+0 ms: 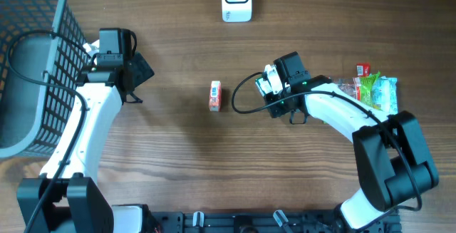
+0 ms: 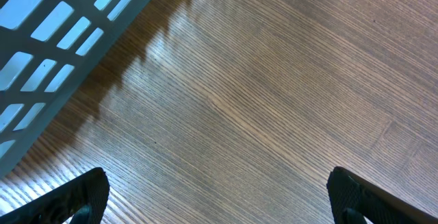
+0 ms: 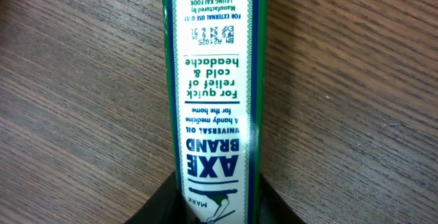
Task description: Scan the item barcode
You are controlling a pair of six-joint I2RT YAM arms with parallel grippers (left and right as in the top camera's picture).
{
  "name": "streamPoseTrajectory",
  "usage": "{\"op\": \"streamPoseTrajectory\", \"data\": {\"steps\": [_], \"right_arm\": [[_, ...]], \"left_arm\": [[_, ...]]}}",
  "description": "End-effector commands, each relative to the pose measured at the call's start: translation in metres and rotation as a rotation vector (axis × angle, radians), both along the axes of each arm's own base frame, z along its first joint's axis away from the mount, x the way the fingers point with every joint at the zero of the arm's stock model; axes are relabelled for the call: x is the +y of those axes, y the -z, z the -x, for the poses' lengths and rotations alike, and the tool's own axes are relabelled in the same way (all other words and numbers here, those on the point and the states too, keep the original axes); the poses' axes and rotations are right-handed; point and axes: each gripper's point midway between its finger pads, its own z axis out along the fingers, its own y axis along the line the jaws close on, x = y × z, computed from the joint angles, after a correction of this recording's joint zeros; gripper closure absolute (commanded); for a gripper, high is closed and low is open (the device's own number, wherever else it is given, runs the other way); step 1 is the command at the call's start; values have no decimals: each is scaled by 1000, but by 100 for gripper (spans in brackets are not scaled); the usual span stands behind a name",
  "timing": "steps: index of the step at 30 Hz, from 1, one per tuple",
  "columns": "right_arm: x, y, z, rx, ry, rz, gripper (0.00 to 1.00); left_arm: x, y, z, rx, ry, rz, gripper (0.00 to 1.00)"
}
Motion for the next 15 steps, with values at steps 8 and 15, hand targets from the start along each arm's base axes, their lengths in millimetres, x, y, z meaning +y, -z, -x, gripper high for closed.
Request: {"op": "streamPoseTrajectory", "data": {"steps": [8, 15], "right_arm": [[7, -55, -12, -123, 18, -61, 81], [7, -81, -17, -192, 20, -81, 82]], "left_arm": [[4, 0, 0, 4, -2, -15, 0], [4, 0, 0, 4, -2, -15, 0]]}}
